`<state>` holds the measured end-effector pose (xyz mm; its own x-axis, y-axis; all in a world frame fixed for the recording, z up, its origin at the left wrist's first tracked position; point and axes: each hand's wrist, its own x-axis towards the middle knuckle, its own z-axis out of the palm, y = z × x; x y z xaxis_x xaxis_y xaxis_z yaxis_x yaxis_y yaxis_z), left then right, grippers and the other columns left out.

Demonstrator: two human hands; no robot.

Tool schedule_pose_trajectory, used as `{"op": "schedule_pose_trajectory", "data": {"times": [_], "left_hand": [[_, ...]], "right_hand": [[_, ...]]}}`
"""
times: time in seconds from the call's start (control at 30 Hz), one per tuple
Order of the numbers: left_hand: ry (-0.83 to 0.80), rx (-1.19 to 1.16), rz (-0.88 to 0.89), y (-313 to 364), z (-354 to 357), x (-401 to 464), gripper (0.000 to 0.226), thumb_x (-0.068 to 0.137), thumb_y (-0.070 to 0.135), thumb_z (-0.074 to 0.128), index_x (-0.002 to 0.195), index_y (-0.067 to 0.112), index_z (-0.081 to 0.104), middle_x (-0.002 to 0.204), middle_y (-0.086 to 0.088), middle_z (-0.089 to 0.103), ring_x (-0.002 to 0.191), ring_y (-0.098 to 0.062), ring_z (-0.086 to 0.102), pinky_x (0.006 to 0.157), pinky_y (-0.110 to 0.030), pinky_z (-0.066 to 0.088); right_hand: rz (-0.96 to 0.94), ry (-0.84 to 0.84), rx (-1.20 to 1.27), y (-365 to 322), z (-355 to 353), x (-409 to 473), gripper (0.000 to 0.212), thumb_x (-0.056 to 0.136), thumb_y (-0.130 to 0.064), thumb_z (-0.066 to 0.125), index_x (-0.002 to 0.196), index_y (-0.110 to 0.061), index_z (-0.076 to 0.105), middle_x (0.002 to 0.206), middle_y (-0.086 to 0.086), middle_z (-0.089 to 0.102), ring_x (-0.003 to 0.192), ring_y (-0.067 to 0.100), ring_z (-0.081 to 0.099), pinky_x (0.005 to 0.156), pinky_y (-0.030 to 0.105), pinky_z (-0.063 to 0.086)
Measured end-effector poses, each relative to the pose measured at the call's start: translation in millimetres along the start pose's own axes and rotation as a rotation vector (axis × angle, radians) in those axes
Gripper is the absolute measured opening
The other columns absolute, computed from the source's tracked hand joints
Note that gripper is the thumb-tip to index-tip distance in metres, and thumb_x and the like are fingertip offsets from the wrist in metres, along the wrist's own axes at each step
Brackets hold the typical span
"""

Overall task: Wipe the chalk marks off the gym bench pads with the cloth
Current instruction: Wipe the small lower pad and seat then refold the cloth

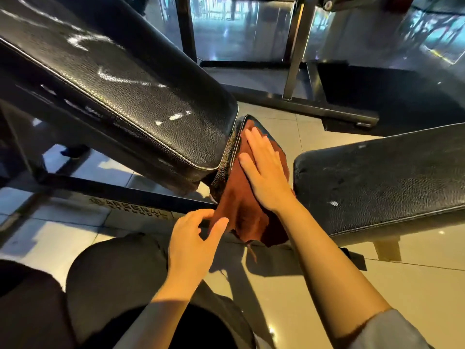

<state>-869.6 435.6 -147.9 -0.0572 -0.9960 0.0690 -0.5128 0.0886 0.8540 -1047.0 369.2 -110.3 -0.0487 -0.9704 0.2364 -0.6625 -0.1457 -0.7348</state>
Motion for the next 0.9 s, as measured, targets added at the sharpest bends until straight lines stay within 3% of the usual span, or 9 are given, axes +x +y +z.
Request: {"op": "schedule_pose_trajectory", "data": {"times": [0.1, 0.2, 0.37, 0.53, 0.6, 0.67, 0.73, 0.8, 0.9], "left_hand": [[0.035, -0.064, 0.004, 10, 9, -4, 0.006, 0.085, 0.044, 0.065, 0.085, 0.042, 0.06, 0.085, 0.017, 0.065, 0.086, -0.006, 0.061, 0.075, -0.027, 0.048], [0.069, -0.107, -0.005, 18, 16, -11, 0.014, 0.091, 0.035, 0.063, 0.077, 0.032, 0.061, 0.066, 0.007, 0.06, 0.059, -0.008, 0.052, 0.055, -0.024, 0.039], [0.051, -0.145, -0.111, 18, -2, -29, 0.016, 0.09, 0.024, 0.065, 0.075, 0.028, 0.068, 0.07, 0.012, 0.066, 0.073, -0.006, 0.061, 0.062, -0.019, 0.045], [0.058, -0.201, -0.153, 11, -33, -43, 0.03, 0.088, -0.001, 0.062, 0.08, 0.026, 0.072, 0.076, 0.015, 0.07, 0.075, -0.004, 0.065, 0.063, -0.017, 0.051], [0.049, -0.309, -0.15, 18, -41, -45, 0.035, 0.087, -0.01, 0.057, 0.083, 0.021, 0.072, 0.08, 0.008, 0.072, 0.077, -0.009, 0.069, 0.062, -0.017, 0.053], [0.047, -0.335, -0.094, 25, -47, -46, 0.038, 0.085, -0.014, 0.057, 0.083, 0.021, 0.072, 0.081, 0.007, 0.071, 0.081, -0.01, 0.068, 0.063, -0.014, 0.052], [0.069, -0.296, -0.03, 30, -56, -43, 0.043, 0.083, -0.013, 0.059, 0.081, 0.027, 0.073, 0.081, 0.01, 0.071, 0.081, -0.006, 0.067, 0.066, -0.014, 0.051], [0.119, -0.249, 0.021, 35, -66, -40, 0.042, 0.084, -0.006, 0.062, 0.084, 0.034, 0.072, 0.082, 0.014, 0.07, 0.082, -0.007, 0.066, 0.073, -0.023, 0.053], [0.182, -0.143, 0.124, 44, -77, -42, 0.032, 0.088, 0.008, 0.064, 0.084, 0.039, 0.071, 0.085, 0.019, 0.069, 0.088, -0.004, 0.064, 0.07, -0.011, 0.05]], "right_hand": [[0.046, 0.008, -0.028, 13, -3, 8, 0.061, 0.099, -0.052, 0.025, 0.154, -0.032, 0.009, 0.163, -0.007, 0.004, 0.15, 0.017, -0.002, 0.121, 0.051, 0.002], [0.105, -0.001, -0.04, 17, -2, 5, 0.059, 0.102, -0.049, 0.024, 0.155, -0.029, 0.005, 0.164, -0.005, 0.002, 0.15, 0.017, -0.001, 0.121, 0.048, 0.0], [0.214, 0.004, -0.001, 16, 3, -37, 0.075, 0.088, -0.064, 0.016, 0.154, -0.031, 0.002, 0.163, -0.007, -0.001, 0.15, 0.013, -0.003, 0.122, 0.04, 0.0], [0.207, 0.03, 0.07, 7, 14, -94, 0.069, 0.09, -0.065, 0.014, 0.151, -0.035, 0.002, 0.162, -0.011, -0.002, 0.148, 0.005, -0.006, 0.121, 0.03, -0.001], [0.087, 0.064, 0.053, 6, 12, -110, 0.056, 0.101, -0.054, 0.018, 0.151, -0.03, 0.014, 0.16, -0.011, 0.01, 0.148, 0.002, 0.005, 0.122, 0.027, 0.007], [0.067, 0.071, 0.029, 7, 3, -115, 0.048, 0.105, -0.029, 0.035, 0.151, -0.028, 0.023, 0.157, -0.013, 0.019, 0.145, 0.002, 0.018, 0.12, 0.023, 0.014], [0.059, 0.076, -0.028, 9, -7, -110, 0.063, 0.095, -0.001, 0.049, 0.149, -0.027, 0.033, 0.152, -0.008, 0.036, 0.139, 0.01, 0.033, 0.112, 0.02, 0.026], [0.005, 0.097, -0.158, 10, -11, -102, 0.066, 0.082, 0.009, 0.055, 0.14, -0.022, 0.051, 0.137, 0.002, 0.052, 0.123, 0.022, 0.05, 0.094, 0.027, 0.041], [0.01, 0.233, -0.242, 9, -17, -103, 0.031, 0.081, 0.0, 0.068, 0.107, -0.018, 0.068, 0.107, 0.003, 0.061, 0.095, 0.026, 0.061, 0.069, 0.031, 0.045]]}}
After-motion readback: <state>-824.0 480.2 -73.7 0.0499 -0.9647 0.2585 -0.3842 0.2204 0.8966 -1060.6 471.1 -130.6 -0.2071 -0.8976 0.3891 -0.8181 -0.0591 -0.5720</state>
